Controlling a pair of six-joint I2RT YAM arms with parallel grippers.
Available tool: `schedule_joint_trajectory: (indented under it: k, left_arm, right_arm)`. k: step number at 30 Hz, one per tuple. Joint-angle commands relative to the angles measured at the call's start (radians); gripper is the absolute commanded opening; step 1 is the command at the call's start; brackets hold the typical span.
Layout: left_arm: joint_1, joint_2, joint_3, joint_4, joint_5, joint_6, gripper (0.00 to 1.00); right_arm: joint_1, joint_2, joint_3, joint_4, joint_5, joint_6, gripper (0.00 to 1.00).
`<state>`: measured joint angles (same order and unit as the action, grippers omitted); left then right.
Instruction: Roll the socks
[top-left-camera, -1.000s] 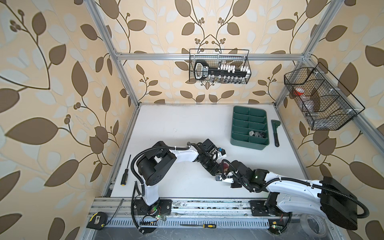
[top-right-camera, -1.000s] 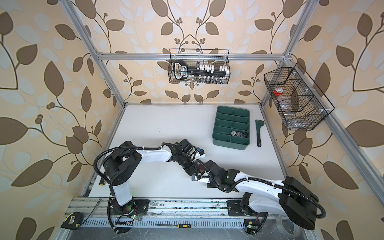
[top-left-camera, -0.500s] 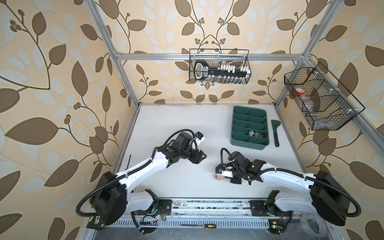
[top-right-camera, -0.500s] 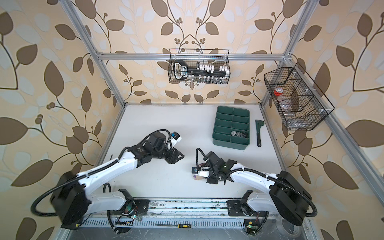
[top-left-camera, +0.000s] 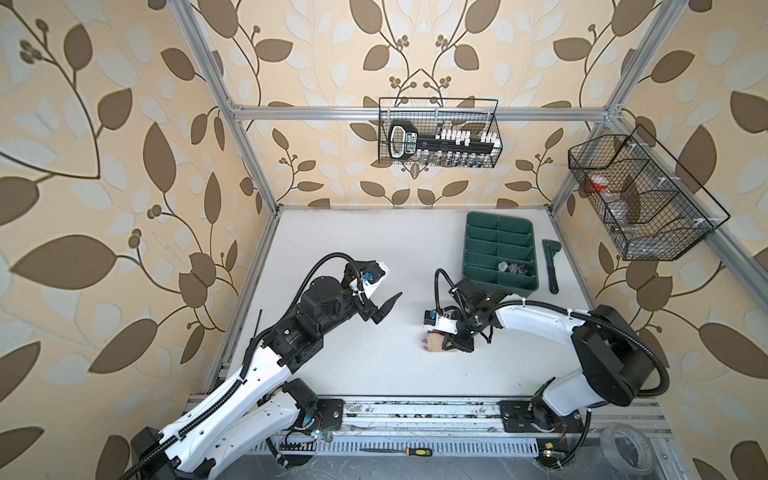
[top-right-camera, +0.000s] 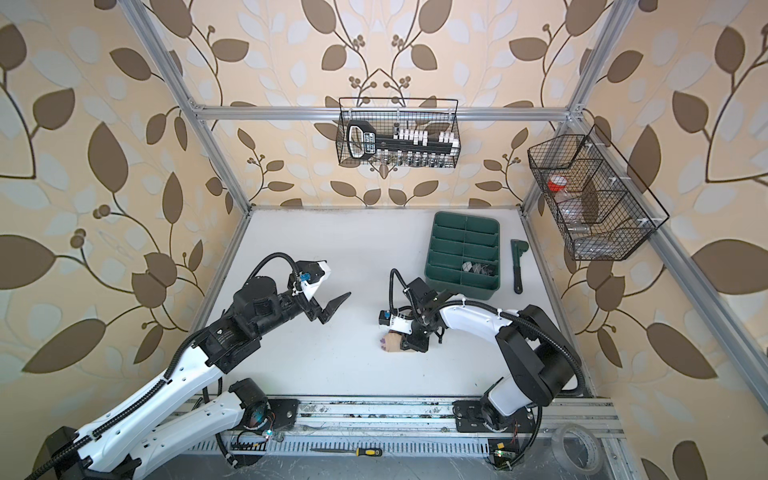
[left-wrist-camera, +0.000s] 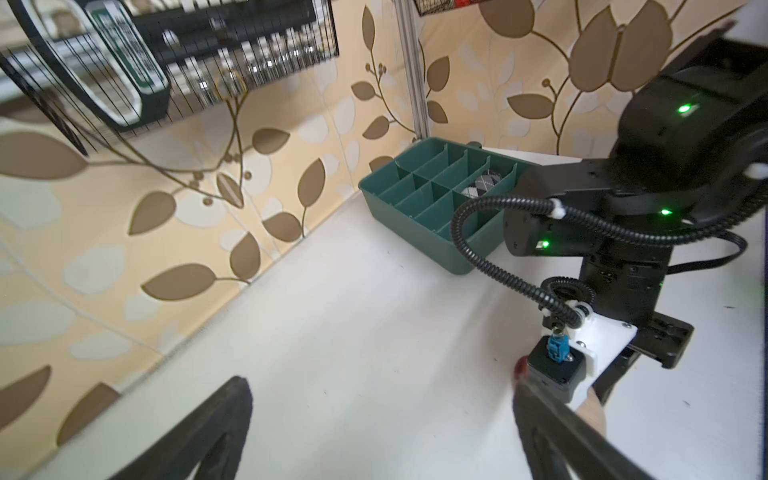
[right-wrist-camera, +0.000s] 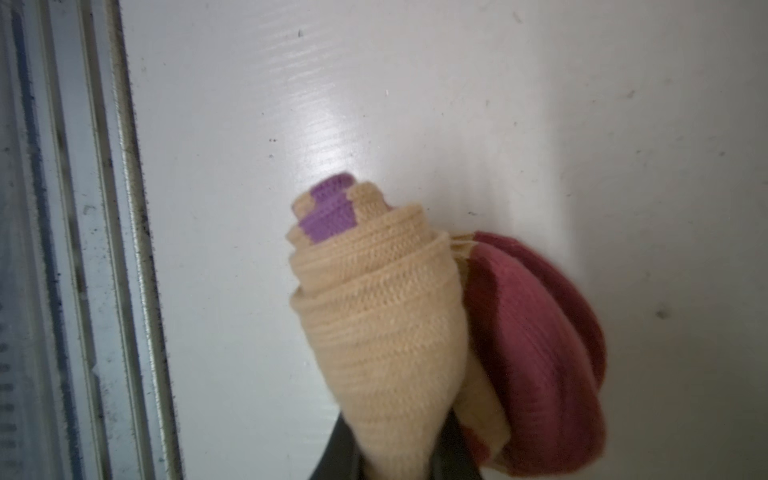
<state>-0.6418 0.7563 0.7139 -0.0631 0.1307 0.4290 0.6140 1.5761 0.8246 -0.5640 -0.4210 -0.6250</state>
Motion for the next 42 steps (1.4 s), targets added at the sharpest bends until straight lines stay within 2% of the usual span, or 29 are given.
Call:
schedule_joint_trajectory:
  k: [1, 4, 7, 10, 12, 14, 17, 18, 21, 29, 35, 38, 42]
  left_arm:
    - [-0.005, -0.002, 0.005, 0.016, 0.065, 0.174, 0.99]
    - [-0.005, -0.012, 0.008, 0.023, 0.060, 0.136, 0.99]
    - [-0.006, -0.008, 0.039, -0.077, 0.110, 0.176, 0.99]
    - [-0.014, -0.004, 0.045, -0.171, 0.180, 0.256, 0.95]
    - [-0.049, 0.004, 0.050, -0.247, 0.193, 0.303, 0.92]
    - [-0.120, 0.026, 0.053, -0.321, 0.146, 0.357, 0.91]
    - [-0.306, 0.070, 0.007, -0.352, -0.045, 0.441, 0.91]
    - [-0.370, 0.086, -0.023, -0.333, -0.117, 0.467, 0.91]
    - [-0.478, 0.155, -0.116, -0.222, -0.255, 0.499, 0.90]
    - [-0.622, 0.398, -0.214, 0.121, -0.494, 0.451, 0.85]
    - [-0.633, 0.601, -0.170, 0.297, -0.591, 0.347, 0.79]
    - [-0.634, 0.667, -0.142, 0.329, -0.569, 0.321, 0.73]
    - [-0.634, 0.757, -0.140, 0.399, -0.560, 0.317, 0.70]
  right_arm:
    - [-0.011, 0.099, 0.023, -0.130, -0.010, -0.014, 0.00]
    - [-0.017, 0.173, 0.099, -0.191, 0.010, 0.007, 0.00]
    - [-0.029, 0.196, 0.128, -0.188, -0.004, 0.030, 0.00]
    - [-0.033, 0.210, 0.138, -0.168, 0.006, 0.069, 0.00]
    - [-0.037, 0.231, 0.148, -0.169, 0.002, 0.085, 0.00]
    - [-0.037, 0.261, 0.157, -0.173, 0.001, 0.100, 0.00]
    - [-0.040, 0.312, 0.186, -0.198, -0.013, 0.107, 0.00]
    - [-0.040, 0.329, 0.197, -0.208, -0.024, 0.105, 0.00]
    - [-0.045, 0.361, 0.227, -0.230, -0.072, 0.093, 0.00]
    - [-0.064, 0.391, 0.251, -0.274, -0.086, 0.077, 0.00]
    - [-0.073, 0.413, 0.267, -0.302, -0.101, 0.065, 0.00]
    - [-0.074, 0.418, 0.274, -0.313, -0.113, 0.061, 0.00]
    - [-0.074, 0.427, 0.280, -0.325, -0.121, 0.054, 0.00]
